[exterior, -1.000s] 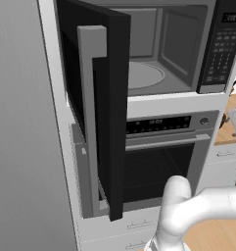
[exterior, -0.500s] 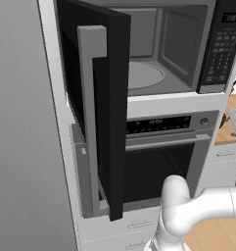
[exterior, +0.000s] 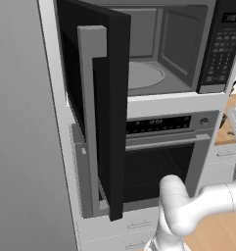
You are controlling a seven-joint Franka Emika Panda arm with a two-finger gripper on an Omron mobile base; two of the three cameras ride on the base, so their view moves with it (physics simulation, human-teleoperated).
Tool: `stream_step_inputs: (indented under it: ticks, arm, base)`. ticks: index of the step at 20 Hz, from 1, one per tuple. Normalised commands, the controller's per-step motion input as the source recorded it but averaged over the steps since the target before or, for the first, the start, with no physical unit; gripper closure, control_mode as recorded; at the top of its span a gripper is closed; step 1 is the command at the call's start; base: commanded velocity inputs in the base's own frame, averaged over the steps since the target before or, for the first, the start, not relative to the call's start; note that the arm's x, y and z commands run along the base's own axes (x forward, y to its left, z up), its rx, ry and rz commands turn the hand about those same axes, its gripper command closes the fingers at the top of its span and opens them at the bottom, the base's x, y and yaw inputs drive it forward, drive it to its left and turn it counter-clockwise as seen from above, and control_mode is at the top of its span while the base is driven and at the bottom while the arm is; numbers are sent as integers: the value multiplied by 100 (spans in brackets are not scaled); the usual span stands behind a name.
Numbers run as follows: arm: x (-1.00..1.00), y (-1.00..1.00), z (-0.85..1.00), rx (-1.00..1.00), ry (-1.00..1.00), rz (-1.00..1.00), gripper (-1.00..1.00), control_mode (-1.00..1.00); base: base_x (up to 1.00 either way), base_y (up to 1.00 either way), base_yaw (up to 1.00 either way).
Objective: Open the microwave, place the bowl with waffle inside the microwave, then close the microwave door and turn it on.
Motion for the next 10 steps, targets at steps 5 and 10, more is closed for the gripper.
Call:
stream_step_inputs:
  ticks: [5, 10]
  arm:
    - [40, -6, -15, 1, 8, -2, -100, -100]
    - [30, -6, -29, 1, 8, -1, -100, -100]
  base:
    - [0, 0, 0]
    - [0, 0, 0]
